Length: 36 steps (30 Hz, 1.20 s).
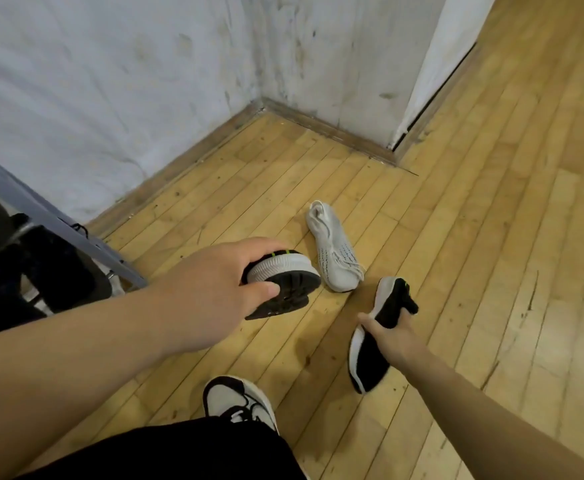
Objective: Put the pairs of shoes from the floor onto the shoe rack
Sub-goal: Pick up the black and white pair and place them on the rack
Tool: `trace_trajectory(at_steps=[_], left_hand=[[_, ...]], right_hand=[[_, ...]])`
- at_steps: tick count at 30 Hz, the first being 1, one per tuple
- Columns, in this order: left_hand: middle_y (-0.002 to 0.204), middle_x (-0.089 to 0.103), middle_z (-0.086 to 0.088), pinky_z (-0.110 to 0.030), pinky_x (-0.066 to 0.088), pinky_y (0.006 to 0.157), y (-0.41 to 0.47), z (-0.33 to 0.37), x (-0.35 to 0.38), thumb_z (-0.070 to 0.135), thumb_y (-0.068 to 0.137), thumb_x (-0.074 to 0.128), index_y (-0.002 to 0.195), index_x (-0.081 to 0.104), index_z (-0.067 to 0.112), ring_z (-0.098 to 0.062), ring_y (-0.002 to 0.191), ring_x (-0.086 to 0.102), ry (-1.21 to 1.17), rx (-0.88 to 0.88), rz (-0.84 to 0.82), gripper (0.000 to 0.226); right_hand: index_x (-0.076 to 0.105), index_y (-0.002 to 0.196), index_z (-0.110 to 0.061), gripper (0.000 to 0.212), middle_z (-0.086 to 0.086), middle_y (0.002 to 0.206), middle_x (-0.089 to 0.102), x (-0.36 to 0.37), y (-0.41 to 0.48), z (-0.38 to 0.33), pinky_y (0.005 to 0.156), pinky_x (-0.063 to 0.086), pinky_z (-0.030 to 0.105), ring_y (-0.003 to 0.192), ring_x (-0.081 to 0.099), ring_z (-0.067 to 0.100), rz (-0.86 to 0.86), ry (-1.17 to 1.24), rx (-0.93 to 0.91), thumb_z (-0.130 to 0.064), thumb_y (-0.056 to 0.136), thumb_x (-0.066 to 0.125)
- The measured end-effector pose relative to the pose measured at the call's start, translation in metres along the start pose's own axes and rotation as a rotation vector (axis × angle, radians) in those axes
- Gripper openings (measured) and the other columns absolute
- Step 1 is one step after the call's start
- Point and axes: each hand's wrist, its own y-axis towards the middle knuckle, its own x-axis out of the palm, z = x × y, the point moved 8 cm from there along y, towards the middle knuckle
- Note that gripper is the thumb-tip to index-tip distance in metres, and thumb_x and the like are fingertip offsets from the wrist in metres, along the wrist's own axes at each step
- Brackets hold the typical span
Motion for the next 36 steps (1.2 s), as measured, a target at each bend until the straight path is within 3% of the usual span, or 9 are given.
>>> trace_trajectory(at_steps=[4, 8, 12, 15, 22, 26, 28, 32, 36], left_hand=[[0.100, 0.061, 0.036, -0.007, 0.040, 0.061, -0.008, -0.013, -0.011, 0.033, 0.101, 0.063, 0.139, 0.048, 0.055, 0.009, 0.080, 0.060, 0.009, -0.052, 0.051, 0.046], [0.109, 0.064, 0.029, -0.010, 0.042, 0.060, -0.014, -0.030, -0.020, 0.034, 0.100, 0.063, 0.133, 0.050, 0.058, 0.005, 0.076, 0.063, 0.001, -0.090, 0.074, 0.043], [0.123, 0.063, 0.023, -0.018, 0.045, 0.079, -0.018, -0.045, -0.026, 0.034, 0.099, 0.064, 0.144, 0.049, 0.048, -0.004, 0.105, 0.063, 0.000, -0.108, 0.099, 0.050], [0.115, 0.060, 0.027, -0.008, 0.042, 0.071, -0.018, -0.051, -0.025, 0.032, 0.100, 0.064, 0.144, 0.049, 0.047, -0.001, 0.103, 0.063, -0.020, -0.112, 0.087, 0.049], [0.105, 0.049, 0.037, -0.009, 0.045, 0.083, -0.020, -0.054, -0.031, 0.030, 0.101, 0.064, 0.147, 0.047, 0.046, 0.000, 0.113, 0.057, -0.141, -0.086, 0.059, 0.052], [0.123, 0.052, 0.031, -0.005, 0.038, 0.077, -0.034, -0.050, -0.048, 0.030, 0.102, 0.063, 0.149, 0.046, 0.046, 0.006, 0.113, 0.050, -0.172, -0.052, 0.087, 0.053], [0.123, 0.057, 0.031, -0.006, 0.045, 0.079, -0.046, -0.046, -0.061, 0.029, 0.101, 0.064, 0.144, 0.049, 0.049, 0.009, 0.109, 0.056, -0.179, -0.037, 0.115, 0.049], [0.115, 0.064, 0.026, -0.007, 0.050, 0.068, -0.086, -0.024, -0.102, 0.030, 0.099, 0.066, 0.130, 0.054, 0.054, 0.006, 0.101, 0.063, -0.188, 0.000, 0.234, 0.042], [0.105, 0.071, 0.024, -0.018, 0.050, 0.080, -0.157, -0.003, -0.149, 0.033, 0.099, 0.063, 0.125, 0.057, 0.054, 0.003, 0.089, 0.069, -0.127, 0.041, 0.377, 0.033]], right_hand=[[0.035, 0.150, -0.013, 0.093, 0.011, 0.136, 0.061, 0.022, -0.019, -0.018, 0.088, 0.049, 0.041, 0.116, 0.061, 0.033, -0.023, -0.319, -0.073, -0.082, 0.088, 0.035], [0.040, 0.148, -0.019, 0.074, 0.007, 0.134, 0.061, 0.021, -0.016, -0.041, 0.088, 0.053, 0.042, 0.114, 0.060, 0.028, 0.068, -0.434, -0.309, -0.065, 0.090, 0.051], [0.014, 0.160, -0.032, 0.106, 0.005, 0.164, 0.020, 0.046, -0.007, -0.059, 0.118, 0.032, 0.050, 0.149, 0.022, 0.033, -0.083, -0.850, -0.597, -0.046, 0.072, 0.072], [-0.008, 0.162, -0.034, 0.123, -0.001, 0.171, -0.001, 0.066, 0.010, -0.059, 0.125, 0.018, 0.053, 0.157, 0.001, 0.038, -0.202, -1.216, -0.665, -0.030, 0.076, 0.080], [0.021, 0.157, -0.032, 0.093, 0.000, 0.154, 0.041, 0.083, 0.011, -0.073, 0.123, 0.017, 0.047, 0.145, 0.032, 0.029, -0.093, -1.421, -0.861, -0.051, 0.080, 0.070], [0.012, 0.160, -0.038, 0.108, 0.000, 0.132, 0.053, 0.071, -0.021, -0.068, 0.095, 0.048, 0.035, 0.115, 0.058, 0.024, -0.214, -0.962, -0.581, -0.064, 0.071, 0.068], [0.019, 0.158, -0.038, 0.098, -0.003, 0.124, 0.057, 0.066, -0.048, -0.074, 0.087, 0.050, 0.033, 0.108, 0.059, 0.021, -0.266, -0.645, -0.526, -0.058, 0.077, 0.071], [0.031, 0.156, -0.044, 0.084, -0.011, 0.131, 0.061, 0.046, -0.109, -0.098, 0.098, 0.051, 0.036, 0.112, 0.062, 0.015, -0.409, -0.210, -0.442, -0.058, 0.084, 0.073], [0.032, 0.153, -0.055, 0.093, -0.014, 0.148, 0.047, 0.015, -0.182, -0.160, 0.104, 0.051, 0.041, 0.123, 0.058, 0.017, -0.456, -0.099, -0.557, -0.067, 0.071, 0.075]])
